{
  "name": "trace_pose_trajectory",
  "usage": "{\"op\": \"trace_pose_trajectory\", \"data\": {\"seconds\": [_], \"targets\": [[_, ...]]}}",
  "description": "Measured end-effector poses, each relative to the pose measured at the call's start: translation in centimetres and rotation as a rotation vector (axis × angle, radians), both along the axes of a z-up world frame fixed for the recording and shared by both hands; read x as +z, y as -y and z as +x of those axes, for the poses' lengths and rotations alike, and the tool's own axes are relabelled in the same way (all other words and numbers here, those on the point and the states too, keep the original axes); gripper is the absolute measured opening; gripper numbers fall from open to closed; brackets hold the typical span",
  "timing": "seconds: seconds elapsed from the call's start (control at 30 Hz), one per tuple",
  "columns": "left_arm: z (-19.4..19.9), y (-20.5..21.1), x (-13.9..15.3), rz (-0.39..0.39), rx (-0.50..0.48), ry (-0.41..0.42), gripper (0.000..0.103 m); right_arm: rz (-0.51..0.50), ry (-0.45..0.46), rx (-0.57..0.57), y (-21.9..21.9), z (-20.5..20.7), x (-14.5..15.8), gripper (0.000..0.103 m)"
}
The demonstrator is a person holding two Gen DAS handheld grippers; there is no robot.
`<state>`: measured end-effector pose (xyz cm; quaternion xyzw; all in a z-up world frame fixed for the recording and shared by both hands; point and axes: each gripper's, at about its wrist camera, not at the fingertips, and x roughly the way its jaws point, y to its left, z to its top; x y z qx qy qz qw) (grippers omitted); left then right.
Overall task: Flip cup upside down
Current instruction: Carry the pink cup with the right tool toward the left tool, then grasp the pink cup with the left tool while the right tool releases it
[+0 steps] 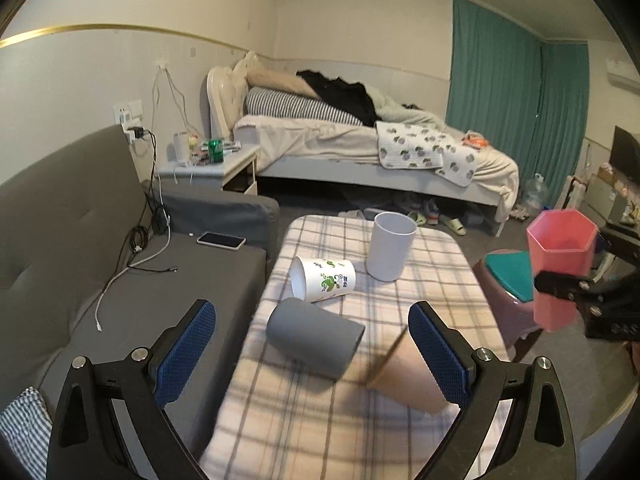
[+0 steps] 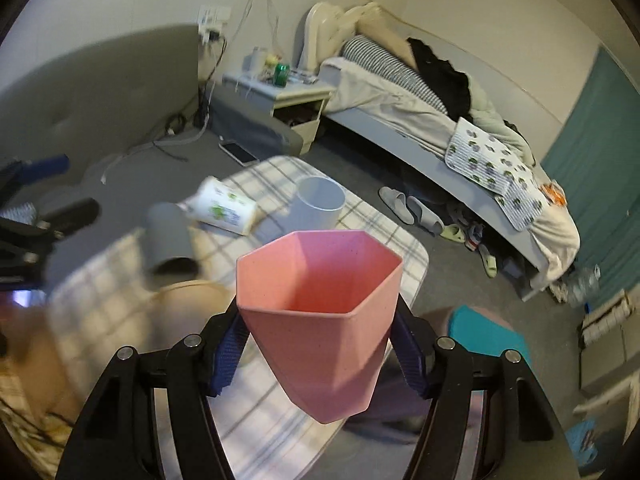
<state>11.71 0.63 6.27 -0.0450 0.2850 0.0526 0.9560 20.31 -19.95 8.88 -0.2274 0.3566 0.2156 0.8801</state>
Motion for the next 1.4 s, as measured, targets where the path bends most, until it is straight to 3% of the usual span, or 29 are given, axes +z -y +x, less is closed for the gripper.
{"op": "trace_pose_trajectory", "data": {"seconds": [0.2,0.37,0.53,0.7,1.0,1.17,1.27,1.4], "targets": [[-5.5,-1.5,-0.6,0.001,0.0,0.012,0.1,0.139,-0.097,-0.1,-1.7,-9.2,1.1,0.065],[-7.9,-3.4,-3.8,-0.011,0.056,-0.016,0.1,0.318,-0.263,-0.239,-3.3,-13.3,-3.3,0.065],[-8.2,-4.8,-7.4,-0.008,0.089,-0.09,0.1,0.422,-0.413,-0.374,-4.8,-13.5,-9.1,0.065],[-7.8,-5.2,-8.5,-0.001,0.088,-0.109,0.1,0.494,-0.489,-0.476,-4.8,-11.6,-13.0,0.065],[-6.8,-3.6,-10.0,0.006,0.02,-0.147,0.1,0.498,-0.45,-0.564,-3.8,-8.3,-15.4,0.065],[-6.5,-2.7,-10.2,0.019,0.016,-0.159,0.1,0.507,-0.441,-0.524,-3.7,-8.1,-15.5,0.066],[-6.7,-2.3,-9.9,0.016,0.008,-0.148,0.1,0.52,-0.394,-0.517,-3.4,-8.6,-14.8,0.082],[-7.3,-1.4,-9.1,0.005,-0.002,-0.133,0.1,0.535,-0.292,-0.498,-2.0,-9.8,-12.4,0.088]]}}
